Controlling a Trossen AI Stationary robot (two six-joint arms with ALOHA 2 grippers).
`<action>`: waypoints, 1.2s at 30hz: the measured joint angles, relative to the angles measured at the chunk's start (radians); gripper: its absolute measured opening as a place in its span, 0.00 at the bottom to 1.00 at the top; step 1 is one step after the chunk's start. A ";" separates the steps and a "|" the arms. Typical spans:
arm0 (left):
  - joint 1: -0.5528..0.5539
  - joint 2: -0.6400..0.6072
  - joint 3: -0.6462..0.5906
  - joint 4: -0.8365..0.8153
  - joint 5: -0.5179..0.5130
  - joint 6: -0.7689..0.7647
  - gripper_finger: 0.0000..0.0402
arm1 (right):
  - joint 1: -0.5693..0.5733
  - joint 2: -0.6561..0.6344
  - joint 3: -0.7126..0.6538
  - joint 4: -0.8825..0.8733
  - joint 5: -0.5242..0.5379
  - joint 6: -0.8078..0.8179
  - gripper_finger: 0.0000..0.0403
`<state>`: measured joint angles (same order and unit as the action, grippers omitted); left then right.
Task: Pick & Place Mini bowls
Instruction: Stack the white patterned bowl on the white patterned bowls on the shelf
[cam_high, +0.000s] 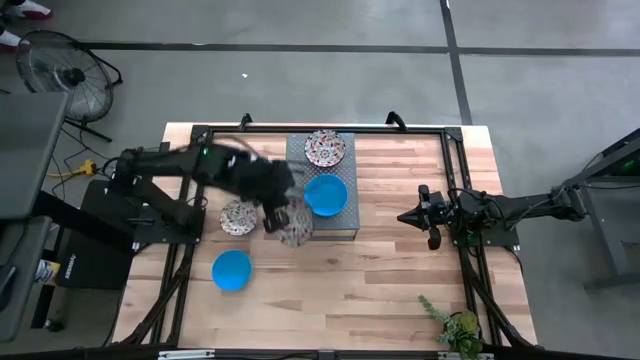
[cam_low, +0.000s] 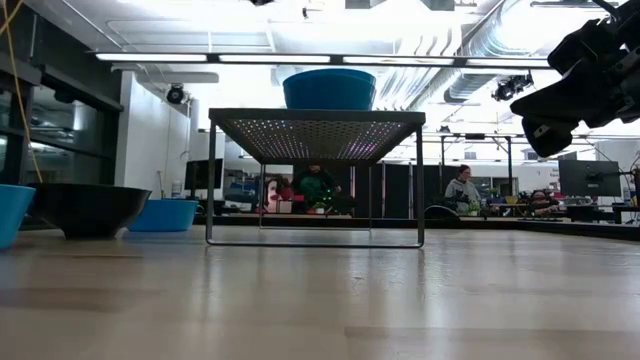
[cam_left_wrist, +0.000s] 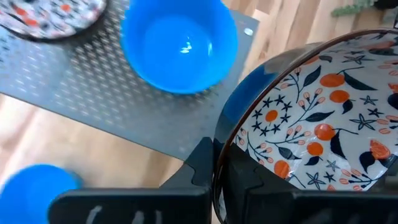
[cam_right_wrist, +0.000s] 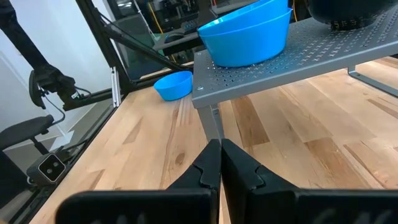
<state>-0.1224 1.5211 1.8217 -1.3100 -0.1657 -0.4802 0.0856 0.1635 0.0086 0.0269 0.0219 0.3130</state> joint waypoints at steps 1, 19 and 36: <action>0.029 0.000 0.004 -0.001 0.014 0.034 0.01 | 0.000 0.000 0.000 0.000 0.000 0.000 0.00; 0.491 0.016 0.007 0.114 0.201 0.524 0.01 | 0.000 0.000 0.000 0.000 0.000 0.000 0.00; 0.649 0.127 0.007 0.306 0.317 0.697 0.01 | 0.000 0.000 0.000 0.000 0.000 0.000 0.00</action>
<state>0.5265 1.6479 1.8283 -1.0039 0.1513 0.2163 0.0860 0.1635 0.0086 0.0269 0.0216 0.3126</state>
